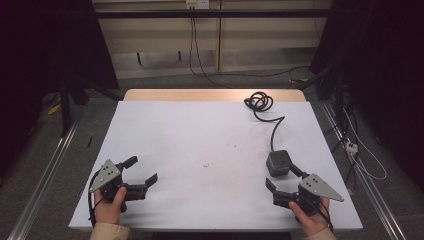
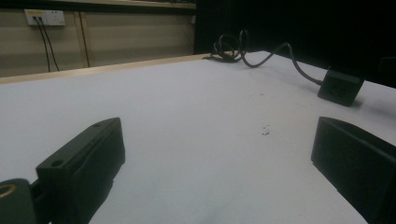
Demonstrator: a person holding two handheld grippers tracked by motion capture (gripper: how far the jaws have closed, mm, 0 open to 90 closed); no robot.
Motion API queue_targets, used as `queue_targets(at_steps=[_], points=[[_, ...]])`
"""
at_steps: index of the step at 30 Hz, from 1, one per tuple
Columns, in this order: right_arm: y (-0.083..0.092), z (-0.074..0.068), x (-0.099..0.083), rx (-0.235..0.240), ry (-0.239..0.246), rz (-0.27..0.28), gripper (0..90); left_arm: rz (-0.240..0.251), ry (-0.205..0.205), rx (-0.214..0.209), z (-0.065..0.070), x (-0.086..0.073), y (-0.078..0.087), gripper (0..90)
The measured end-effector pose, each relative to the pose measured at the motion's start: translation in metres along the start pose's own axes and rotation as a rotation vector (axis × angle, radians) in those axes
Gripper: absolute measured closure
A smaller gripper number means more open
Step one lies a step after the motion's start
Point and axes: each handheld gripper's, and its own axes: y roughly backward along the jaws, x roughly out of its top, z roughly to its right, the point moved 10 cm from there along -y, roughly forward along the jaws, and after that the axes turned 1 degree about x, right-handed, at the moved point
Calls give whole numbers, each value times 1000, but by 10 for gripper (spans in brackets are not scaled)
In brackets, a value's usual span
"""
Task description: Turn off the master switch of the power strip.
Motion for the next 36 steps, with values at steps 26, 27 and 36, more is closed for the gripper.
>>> queue_targets(at_steps=[26,27,36], points=[[0,-2,4,20,13,-4,92,6,-1,-2,0,0,1,26],[0,-2,5,21,13,-4,95,6,-1,-2,0,0,1,26],[0,-3,7,35,8,-10,135,8,-2,-1,1,1,0,26]])
